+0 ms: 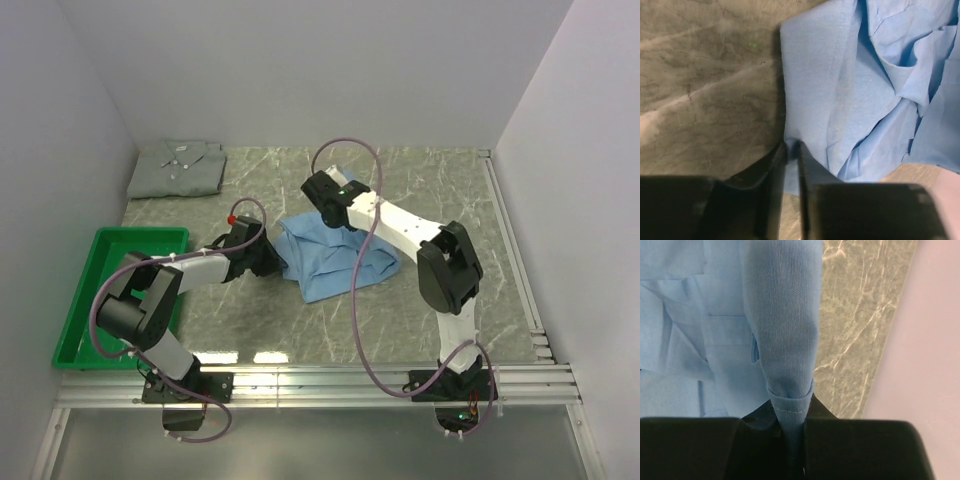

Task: Fold and stack the long sleeve shirts
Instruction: Fold the shirt

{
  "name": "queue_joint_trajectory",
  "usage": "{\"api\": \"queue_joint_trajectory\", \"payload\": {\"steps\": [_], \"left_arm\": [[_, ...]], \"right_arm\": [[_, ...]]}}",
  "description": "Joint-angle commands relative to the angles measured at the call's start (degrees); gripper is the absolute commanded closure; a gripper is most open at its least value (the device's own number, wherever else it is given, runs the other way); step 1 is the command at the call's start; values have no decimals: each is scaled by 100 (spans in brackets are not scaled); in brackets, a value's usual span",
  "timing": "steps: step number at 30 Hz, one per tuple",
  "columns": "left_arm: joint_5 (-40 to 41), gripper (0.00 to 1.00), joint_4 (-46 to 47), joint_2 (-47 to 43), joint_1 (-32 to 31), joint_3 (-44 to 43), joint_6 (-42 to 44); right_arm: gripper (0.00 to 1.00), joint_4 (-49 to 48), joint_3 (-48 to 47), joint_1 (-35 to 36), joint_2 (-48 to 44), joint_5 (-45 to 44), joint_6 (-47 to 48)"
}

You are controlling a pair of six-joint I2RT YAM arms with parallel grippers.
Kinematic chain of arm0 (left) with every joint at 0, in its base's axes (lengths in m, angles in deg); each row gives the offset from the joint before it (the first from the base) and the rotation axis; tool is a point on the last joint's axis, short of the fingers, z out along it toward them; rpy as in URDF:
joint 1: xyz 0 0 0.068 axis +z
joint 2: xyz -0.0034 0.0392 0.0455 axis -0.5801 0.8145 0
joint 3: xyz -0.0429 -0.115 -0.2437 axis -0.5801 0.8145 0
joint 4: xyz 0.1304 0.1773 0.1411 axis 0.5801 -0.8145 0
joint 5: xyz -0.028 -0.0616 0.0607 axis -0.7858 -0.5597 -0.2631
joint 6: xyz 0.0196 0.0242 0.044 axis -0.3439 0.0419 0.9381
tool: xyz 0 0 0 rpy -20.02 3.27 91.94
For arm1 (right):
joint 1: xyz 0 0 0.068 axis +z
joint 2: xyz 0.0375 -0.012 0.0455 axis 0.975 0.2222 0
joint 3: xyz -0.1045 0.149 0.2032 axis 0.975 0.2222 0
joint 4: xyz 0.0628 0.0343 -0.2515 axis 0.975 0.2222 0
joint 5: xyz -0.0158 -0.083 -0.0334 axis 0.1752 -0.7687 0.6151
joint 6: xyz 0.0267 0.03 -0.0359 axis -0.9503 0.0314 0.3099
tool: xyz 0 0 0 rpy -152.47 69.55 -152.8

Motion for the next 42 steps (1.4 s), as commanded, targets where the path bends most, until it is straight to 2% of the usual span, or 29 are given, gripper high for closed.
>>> {"api": "queue_joint_trajectory", "payload": {"steps": [1, 5, 8, 16, 22, 24, 28, 29, 35, 38, 39, 42], "left_arm": [[-152, 82, 327, -27, 10, 82, -134], [-126, 96, 363, -106, 10, 153, -178], [-134, 99, 389, -168, 10, 214, -222], [-152, 100, 486, -273, 10, 337, -310], [-126, 100, 503, -361, 18, 390, -354], [-99, 100, 512, -387, 10, 425, -363], [-99, 100, 530, -397, 10, 460, -380], [-108, 99, 538, -396, 10, 460, -398], [-143, 99, 609, -396, 10, 539, -477], [-152, 100, 618, -379, 18, 540, -503], [-169, 100, 644, -370, 10, 548, -512], [-196, 100, 670, -353, 18, 557, -521]], "right_arm": [[99, 198, -328, 261, 133, -738, -47], [97, 356, -416, 490, 335, -923, -257], [94, 594, -601, 683, 564, -1046, -486], [84, 980, -1049, 1096, 1047, -889, -1127], [68, 1289, -1471, 1316, 1425, -529, -1637], [64, 1210, -1506, 1325, 1417, -177, -1681], [49, 1017, -1498, 1352, 1285, 368, -1761], [49, 894, -1489, 1360, 1233, 473, -1787], [50, 69, -883, 1361, 635, 1124, -1919], [61, -126, -663, 1352, 459, 1186, -2024], [72, -213, -584, 1334, 441, 1177, -2051], [86, -284, -505, 1343, 380, 1221, -2103]]}}
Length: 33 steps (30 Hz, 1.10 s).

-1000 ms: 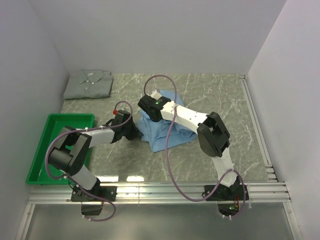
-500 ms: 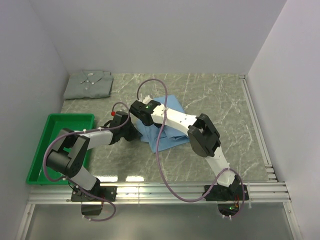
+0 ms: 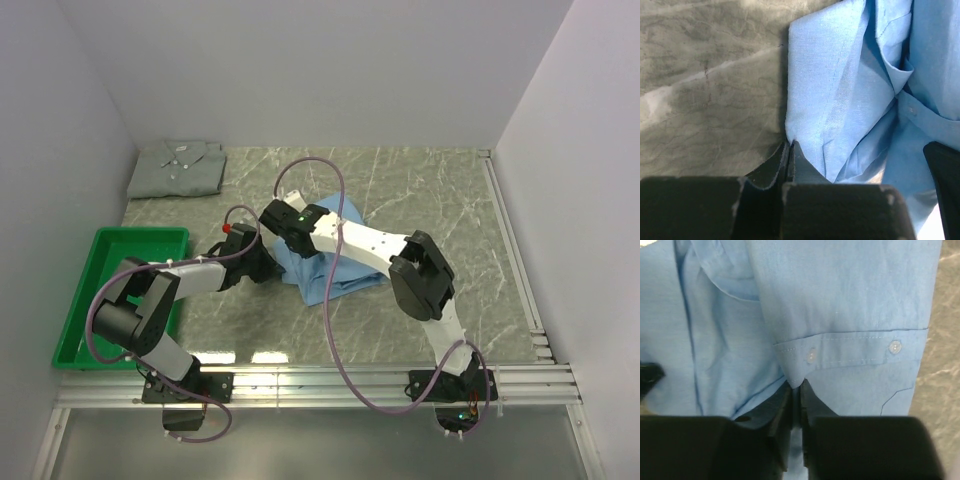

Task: Fold and stack the long sleeve shirts
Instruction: Fold the shirt

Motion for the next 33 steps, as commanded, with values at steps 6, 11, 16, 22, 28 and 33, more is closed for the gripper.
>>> {"api": "queue_joint_trajectory", "payload": {"steps": [6, 11, 16, 22, 28, 33], "left_arm": [[-113, 100, 306, -138, -19, 61, -57], [-113, 100, 314, -165, -27, 79, -84], [-122, 100, 323, -156, -19, 87, -110], [-95, 99, 358, -200, -27, 123, -145], [-69, 99, 367, -217, -27, 131, -154], [-78, 99, 402, -209, -27, 167, -172]], "right_arm": [[100, -581, 110, 42, -528, 254, -320], [100, -730, 171, 34, -625, 342, -575], [100, -809, 241, 34, -502, 605, -760], [99, -1169, 593, 25, -502, 1105, -892], [99, -1240, 611, 34, -440, 1405, -1006], [99, -1187, 541, 16, -484, 1467, -1191]]}}
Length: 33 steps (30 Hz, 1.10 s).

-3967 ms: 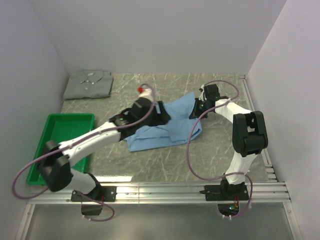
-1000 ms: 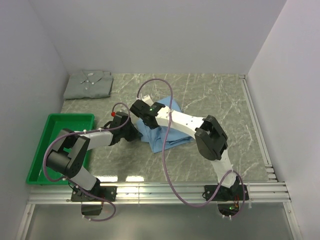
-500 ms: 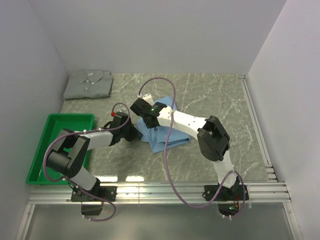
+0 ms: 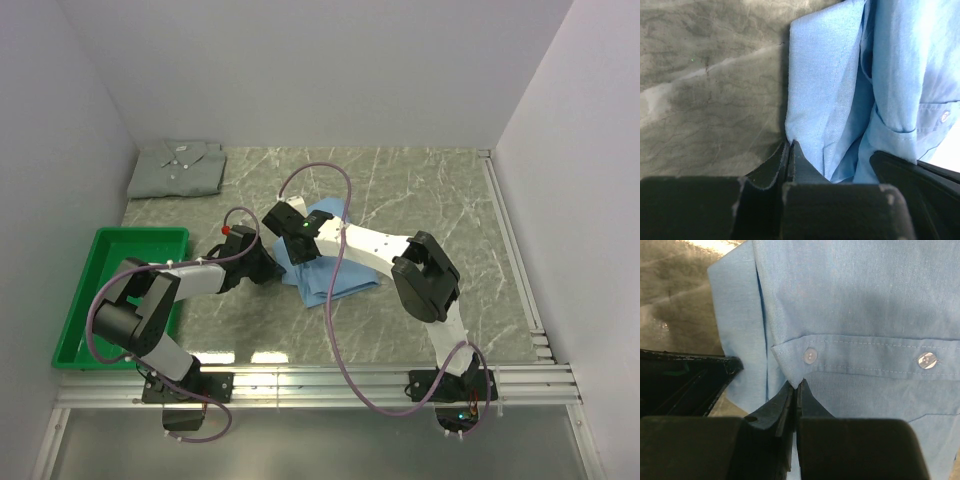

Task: Fold and stack the long sleeve shirts
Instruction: Fold the shirt

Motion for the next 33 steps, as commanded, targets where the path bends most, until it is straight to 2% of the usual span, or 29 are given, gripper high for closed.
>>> {"api": "queue_joint_trajectory", "payload": {"steps": [1, 5, 10, 13, 14, 16, 18, 21, 24, 25, 27, 28, 29, 31, 33], "left_arm": [[-56, 99, 210, -211, -25, 35, -58], [-21, 100, 219, -237, -25, 53, -76], [-12, 99, 263, -237, -34, 71, -76], [-12, 99, 254, -228, -43, 88, -76], [5, 100, 245, -237, -34, 97, -76], [102, 100, 167, -325, -43, 97, -76], [181, 97, 35, -465, -43, 123, -76], [453, 90, -167, -684, -34, 167, -32], [673, 81, -421, -904, 1, 150, 38], [708, 73, -492, -966, 10, 132, 47], [779, 63, -720, -1176, 27, 97, 100], [779, 51, -809, -1256, 36, 27, 126], [936, 45, -853, -1344, 45, -26, 170], [999, 35, -1222, -1546, 54, -253, 293], [990, 34, -1328, -1626, 63, -421, 459]], "right_arm": [[99, -108, -111, 25, -241, 123, -268], [98, -54, -190, 16, -154, 105, -365], [94, -238, -76, 16, -48, 525, -514], [82, -318, -23, 25, -57, 658, -576], [74, -353, 20, 8, -92, 676, -585], [70, -475, 91, -36, -328, 737, -585], [61, -625, 240, -72, -574, 878, -524], [53, -906, 521, -142, -1110, 896, -427], [52, -1240, 1030, -309, -1717, 1062, -392], [52, -1441, 1353, -440, -2023, 1176, -400], [53, -1844, 1715, -581, -2471, 1727, -374], [55, -2004, 2100, -738, -2604, 1922, -400], [56, -2145, 2295, -801, -2719, 2124, -444], [57, -2593, 2873, -994, -3001, 2714, -567], [58, -2996, 3218, -1073, -3194, 3056, -646]]}}
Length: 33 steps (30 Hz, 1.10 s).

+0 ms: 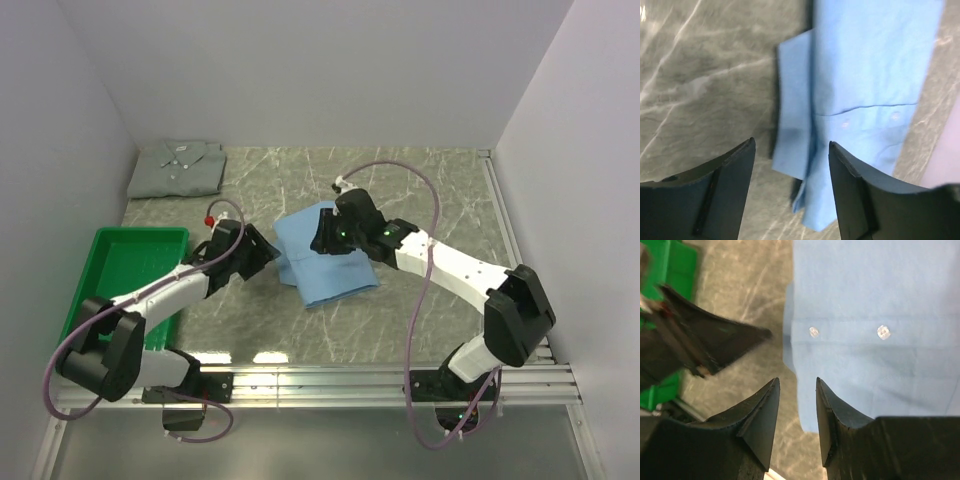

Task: Fold and stack the long sleeve shirts
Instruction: Fold the shirt

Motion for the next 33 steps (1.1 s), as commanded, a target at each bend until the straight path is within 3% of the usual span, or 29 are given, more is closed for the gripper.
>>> {"api": "queue_joint_trajectory", "payload": {"steps": [1, 10, 18, 26, 33], "left_arm": [[190, 35, -355, -225, 32, -604, 333], [-355, 45, 66, 1171, 129, -1537, 624], [-206, 54, 127, 2271, 261, -2345, 782], [-249, 77, 382, 2947, 278, -2803, 993], [-241, 76, 585, 3448, 322, -3163, 1239]], "right_arm": [[58, -965, 760, -108, -187, 1003, -194], [58, -2671, 1729, -292, -126, 2287, -668], [58, -2743, 1738, -284, 480, 2753, -669], [59, -2549, 1545, -310, 1700, 3333, -704], [61, -2751, 1501, -451, 2159, 3808, -907]]}}
